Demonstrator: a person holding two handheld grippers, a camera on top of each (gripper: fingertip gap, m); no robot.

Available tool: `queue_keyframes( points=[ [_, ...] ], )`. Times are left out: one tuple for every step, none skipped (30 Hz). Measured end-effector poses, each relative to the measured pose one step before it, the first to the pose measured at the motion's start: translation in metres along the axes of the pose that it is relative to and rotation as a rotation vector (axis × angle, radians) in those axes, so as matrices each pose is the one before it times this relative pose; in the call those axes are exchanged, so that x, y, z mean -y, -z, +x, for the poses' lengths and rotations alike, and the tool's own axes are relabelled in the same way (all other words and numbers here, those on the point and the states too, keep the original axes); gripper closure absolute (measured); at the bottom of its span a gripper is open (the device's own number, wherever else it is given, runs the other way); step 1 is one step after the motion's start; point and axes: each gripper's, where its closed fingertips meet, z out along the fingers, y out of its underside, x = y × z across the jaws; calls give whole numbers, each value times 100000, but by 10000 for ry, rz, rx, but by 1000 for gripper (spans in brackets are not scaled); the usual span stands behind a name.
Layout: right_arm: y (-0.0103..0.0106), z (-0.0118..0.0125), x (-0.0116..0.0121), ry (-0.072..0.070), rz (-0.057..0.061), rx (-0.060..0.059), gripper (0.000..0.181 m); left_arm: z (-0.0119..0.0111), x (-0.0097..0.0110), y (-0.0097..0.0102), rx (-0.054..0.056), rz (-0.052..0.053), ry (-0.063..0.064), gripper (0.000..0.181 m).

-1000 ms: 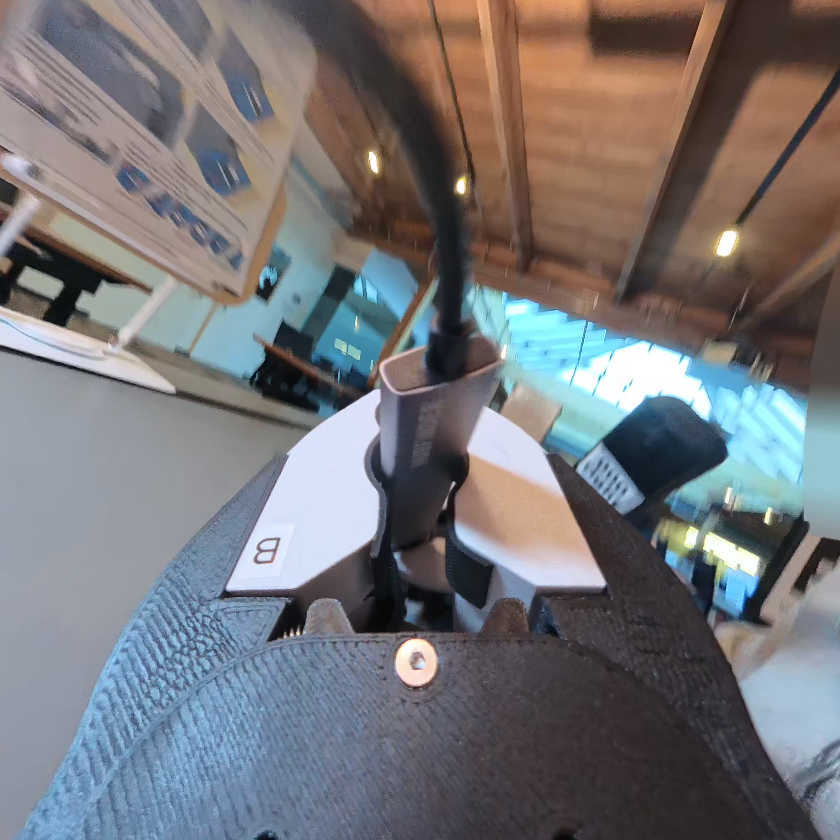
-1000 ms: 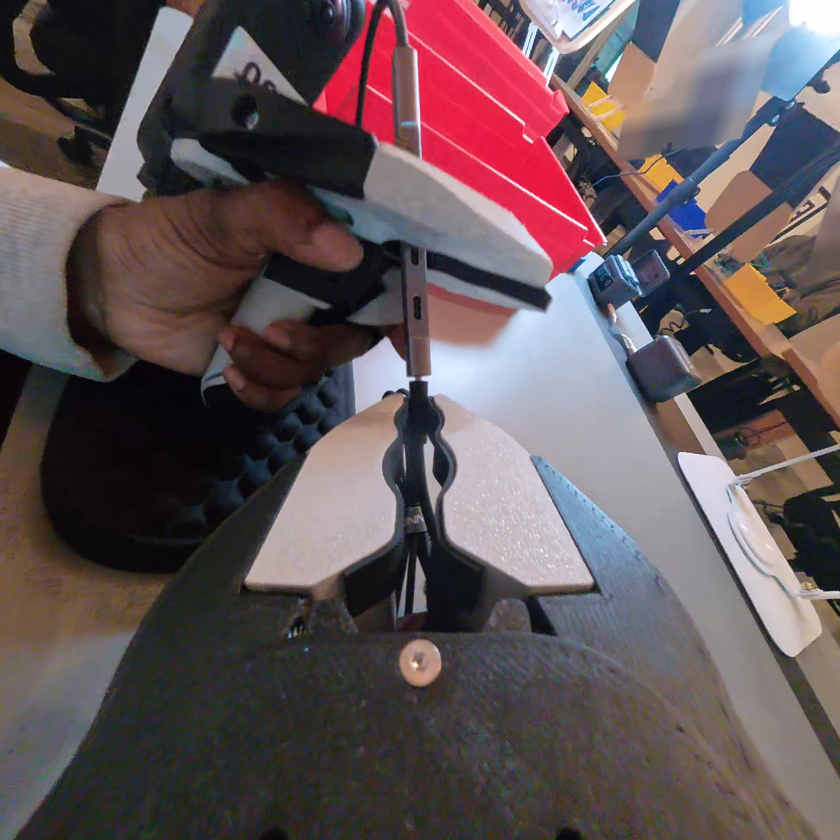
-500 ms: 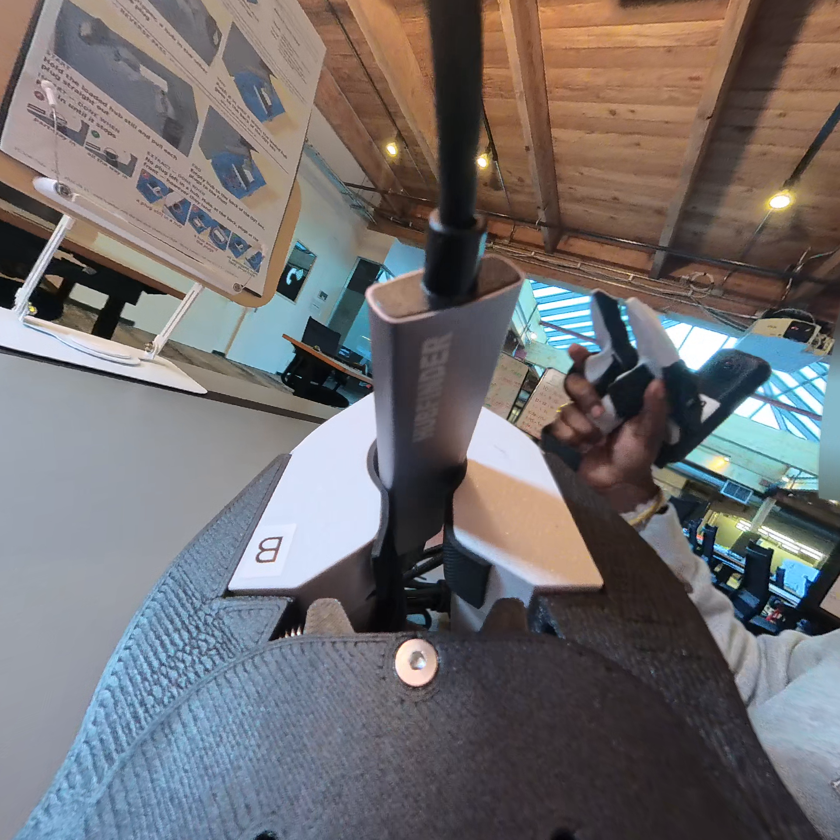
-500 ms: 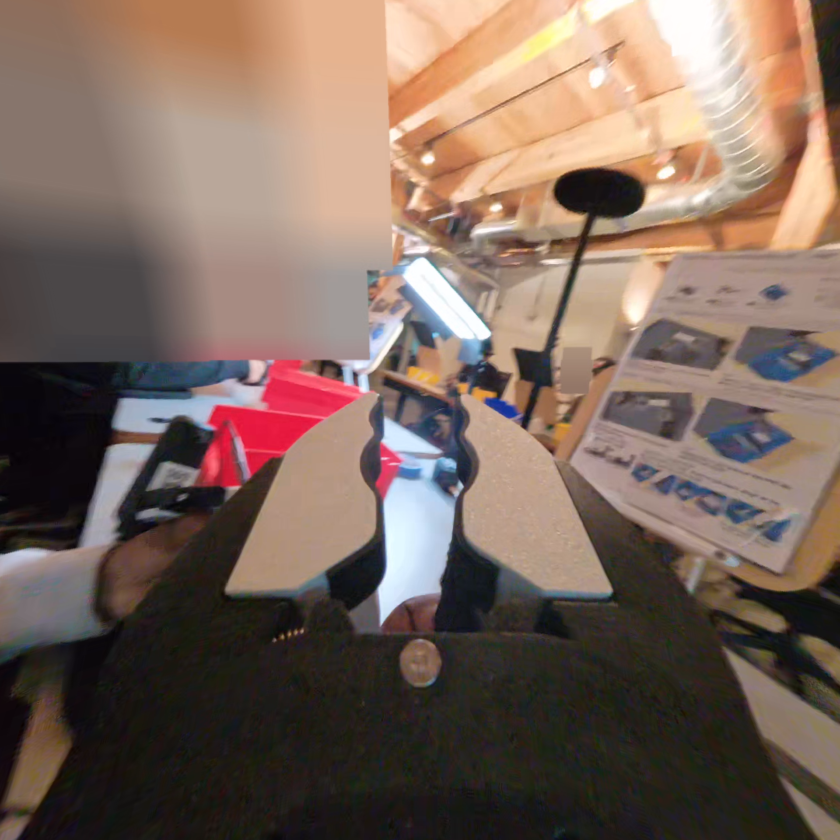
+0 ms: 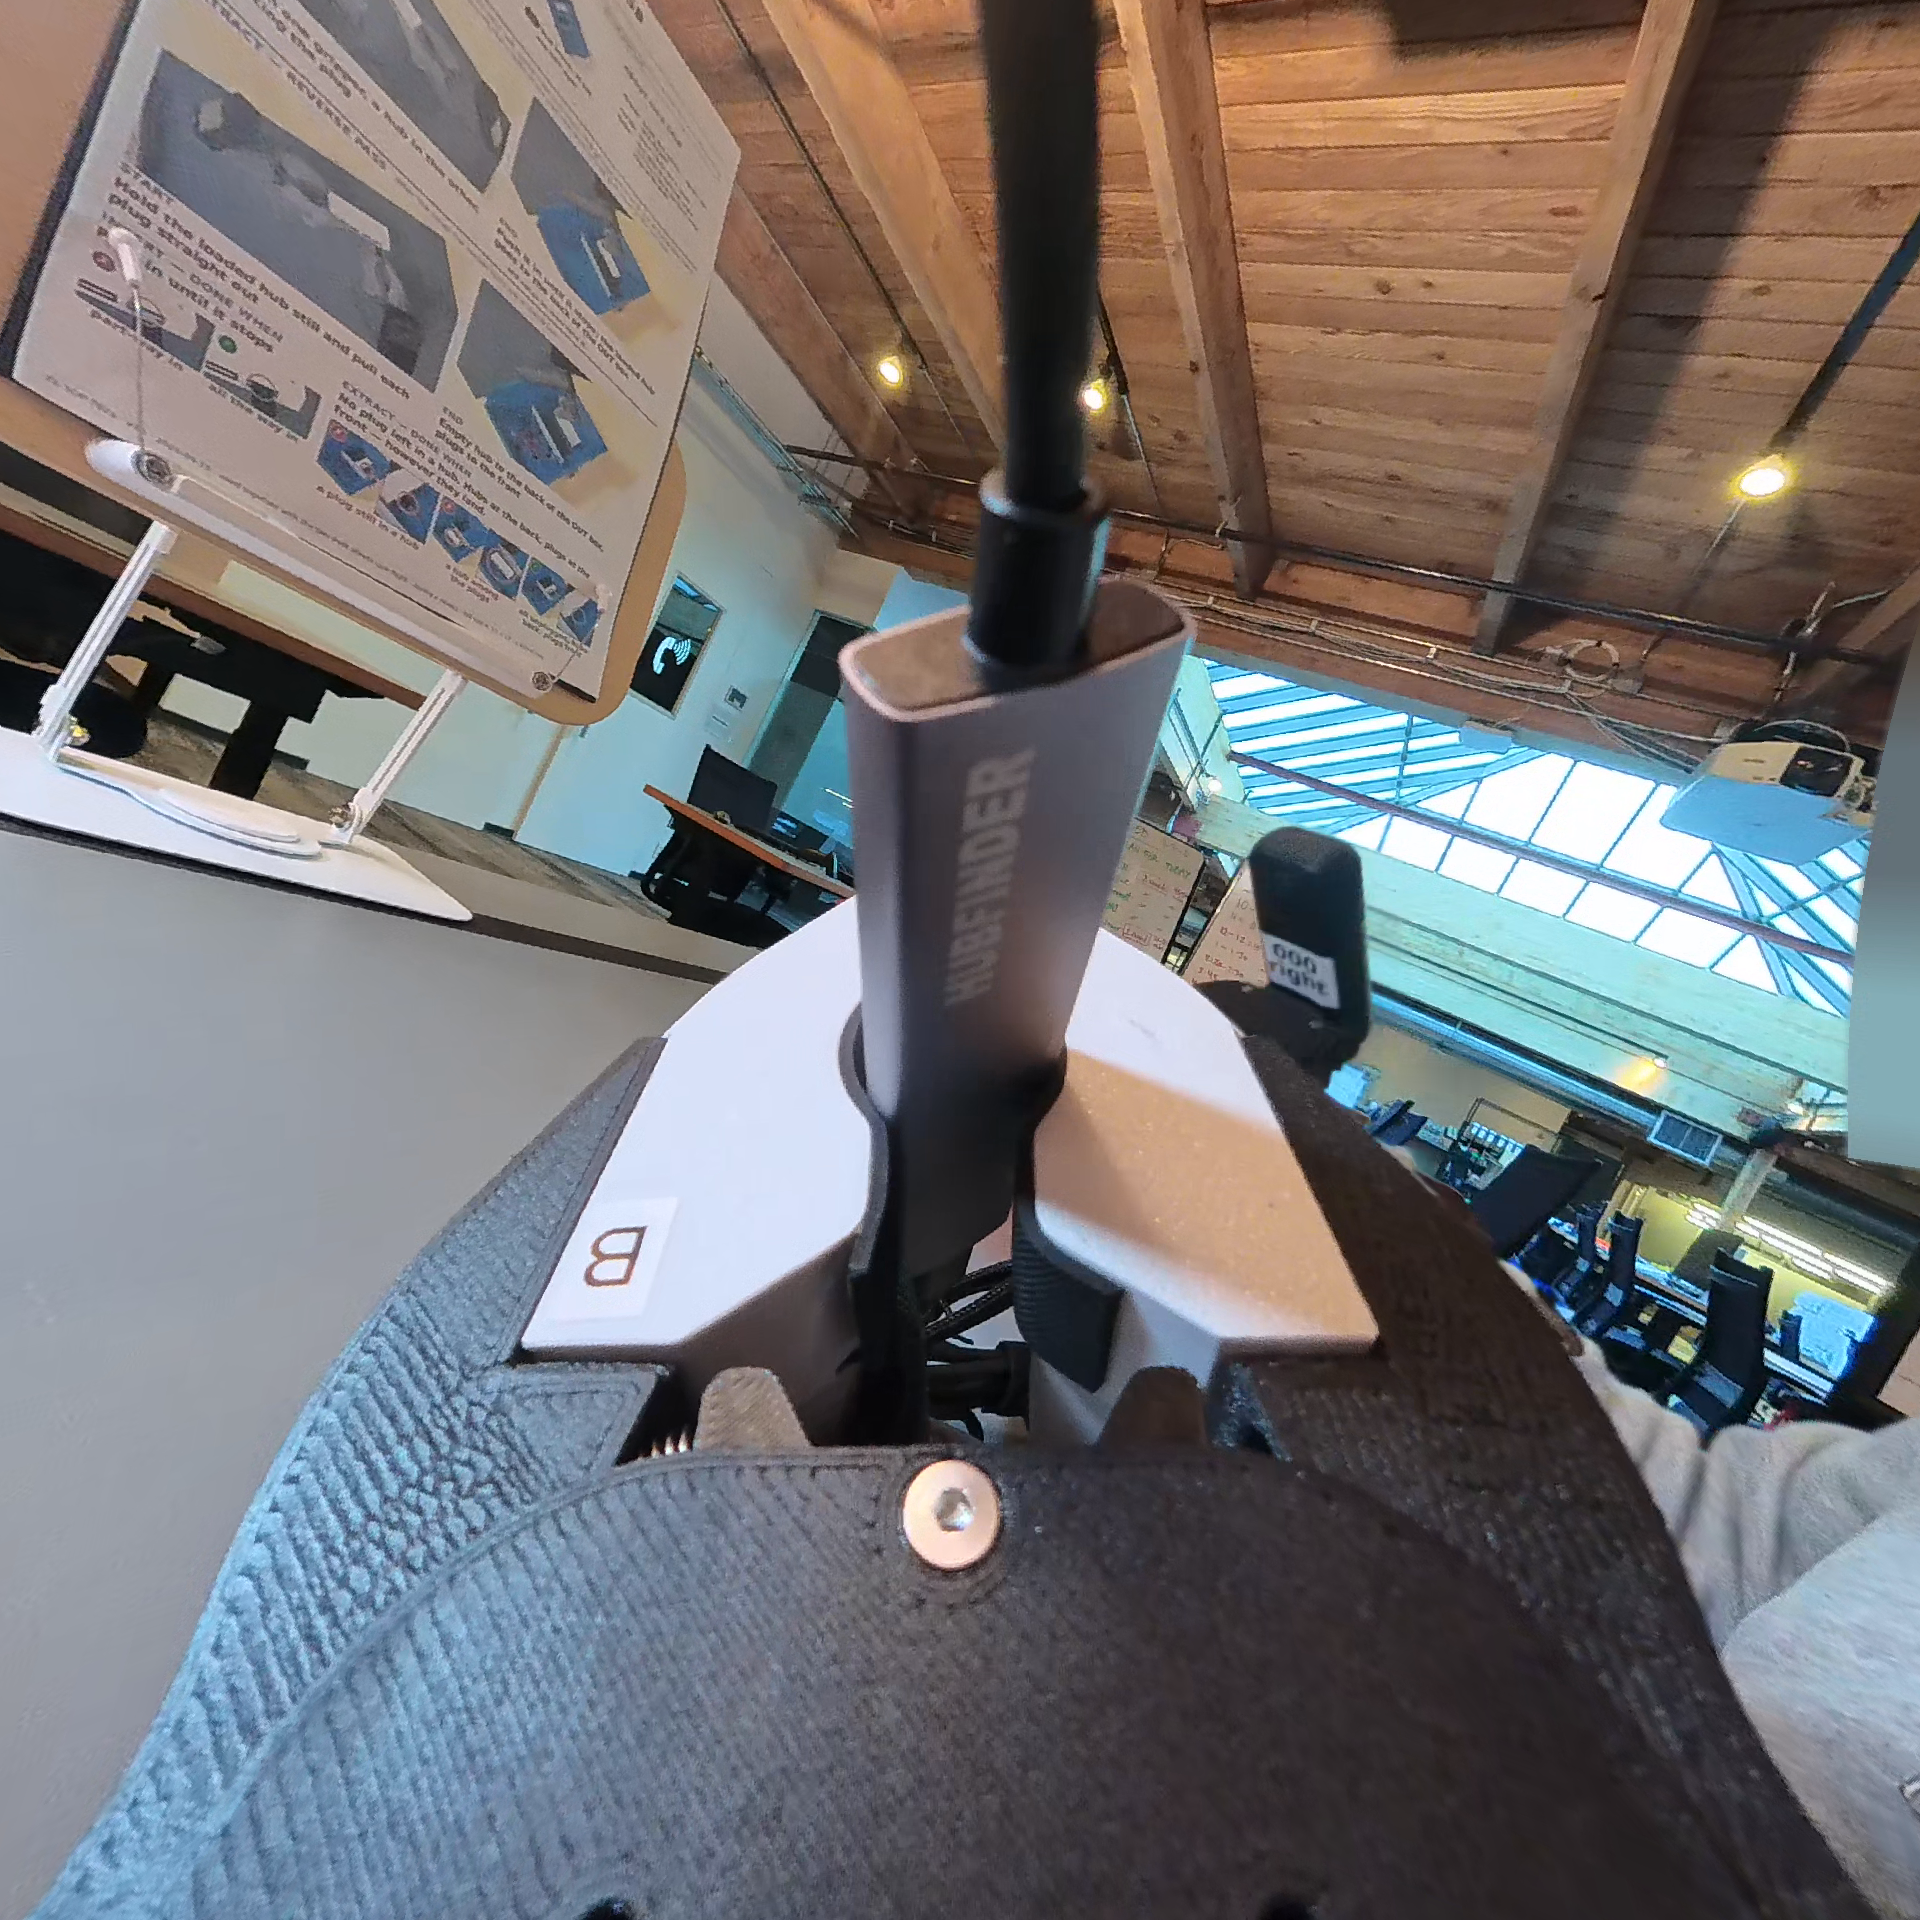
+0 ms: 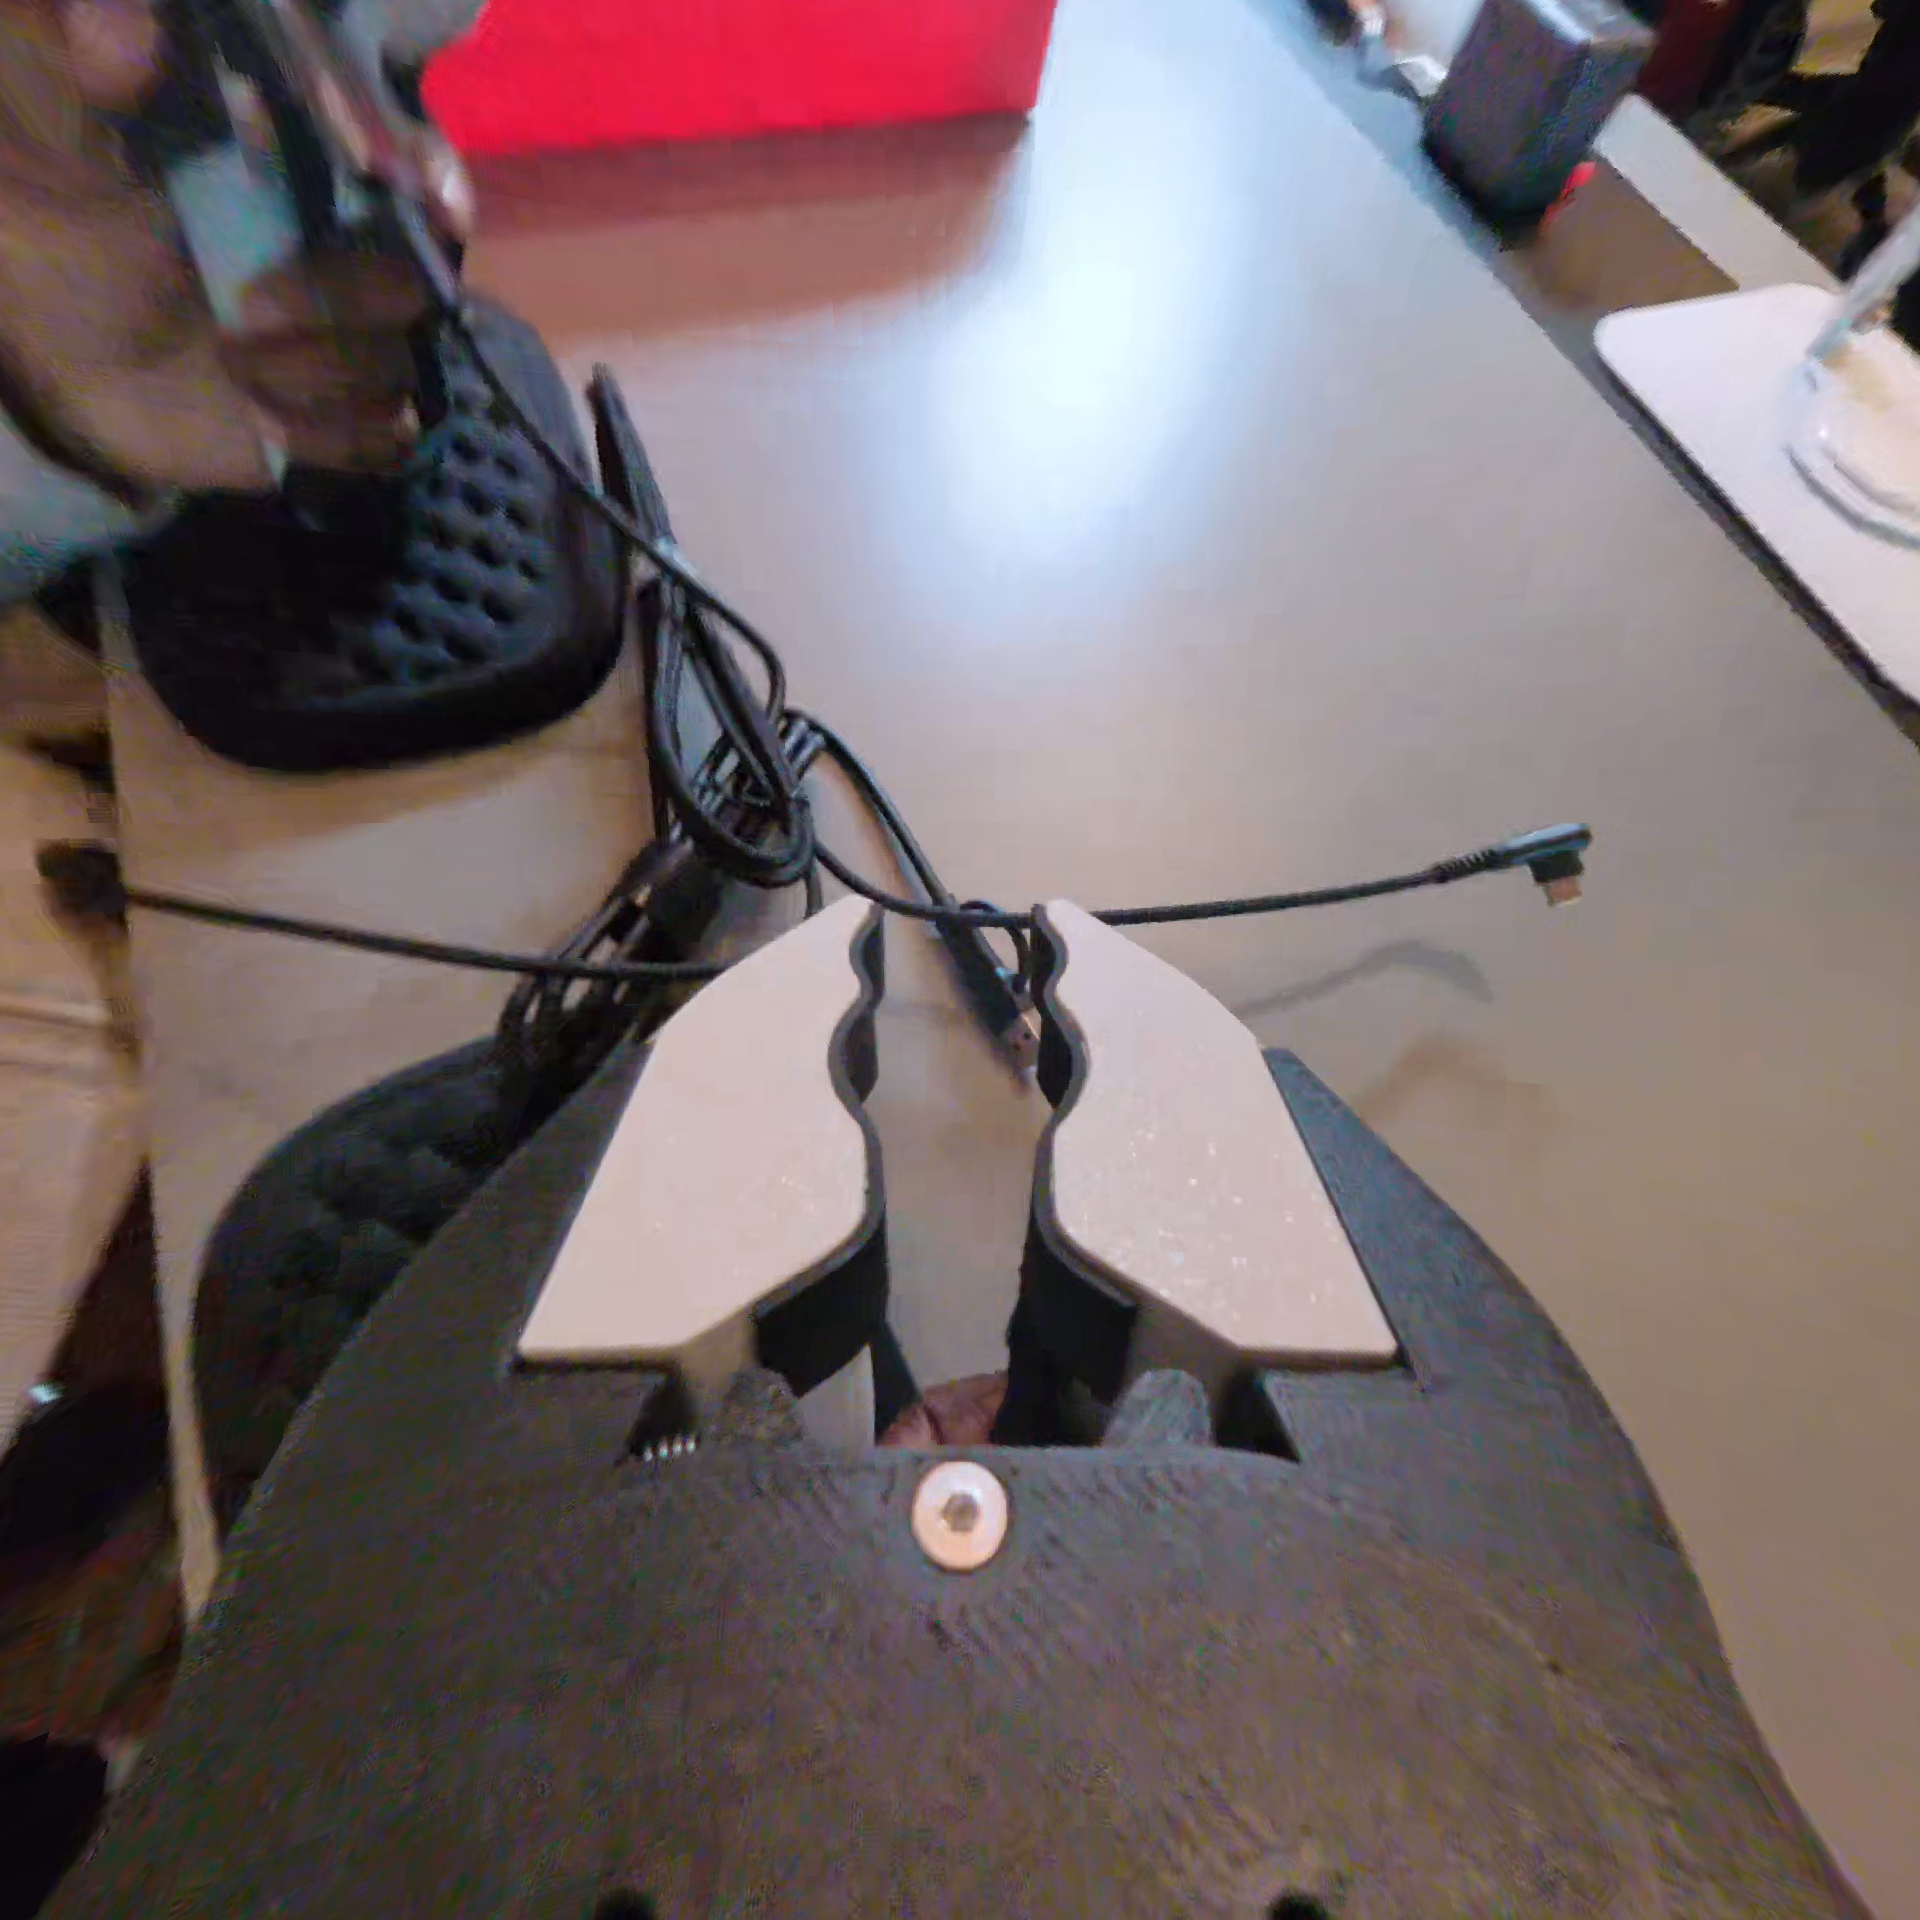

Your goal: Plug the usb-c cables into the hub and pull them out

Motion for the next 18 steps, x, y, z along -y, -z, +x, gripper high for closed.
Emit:
queue_keyframes(
  points=[
    [-792, -489, -568, 1067, -434, 289, 155, -67, 1, -1, 2, 0, 35, 162],
    [-775, -423, -389, 1070, -410, 199, 154, -78, 24, 37, 6, 12, 44, 162],
    [-714, -375, -324, 913, -429, 223, 153, -52, 9, 7, -3, 19, 39, 162],
    [-611, -352, -336, 657, -505, 311, 153, -34, 29, -3, 4, 17, 23, 162],
    [-477, -205, -224, 469, -479, 308, 149, -29, 13, -36, -7, 12, 8, 162],
    [-332, 73, 40, 487, -302, 141, 147, -41, 0, 9, 3, 6, 1, 162],
    [-226, 221, 175, 636, -152, 1, 147, -30, 27, -3, -7, 4, -3, 162],
    [-199, 80, 145, 674, -120, 78, 147, -35, 21, -16, -1, 4, 5, 162],
    [-210, 114, 53, 536, -150, 76, 146, -66, 29, -17, 5, 9, 31, 163],
    [-238, 12, 22, 369, -130, 151, 146, -32, 68, 8, 0, 21, 48, 163],
    [-311, -128, -108, 227, -188, 233, 146, -58, 81, 10, -5, 24, 42, 163],
    [-357, -85, -326, 147, -308, 194, 146, 30, 24, 15, -1, 27, 27, 163],
    [-384, -37, -344, 135, -292, 106, 146, -31, 51, 26, 1, 26, 25, 163],
    [-403, -104, -130, 134, -131, 95, 147, 1, 24, 17, -10, 14, 15, 163],
    [-413, -151, 100, 94, 36, 73, 149, 10, 15, -15, -8, 5, 4, 162],
    [-409, -41, 101, 47, 38, -25, 161, 5, -5, -17, 2, 0, -9, 163],
    [-282, 404, -26, 52, -64, -310, 171, 11, -4, 0, 13, 3, -11, 163],
    [13, 154, -13, 133, -52, -146, 173, -29, 0, -33, 34, 21, -15, 162]
  ],
)
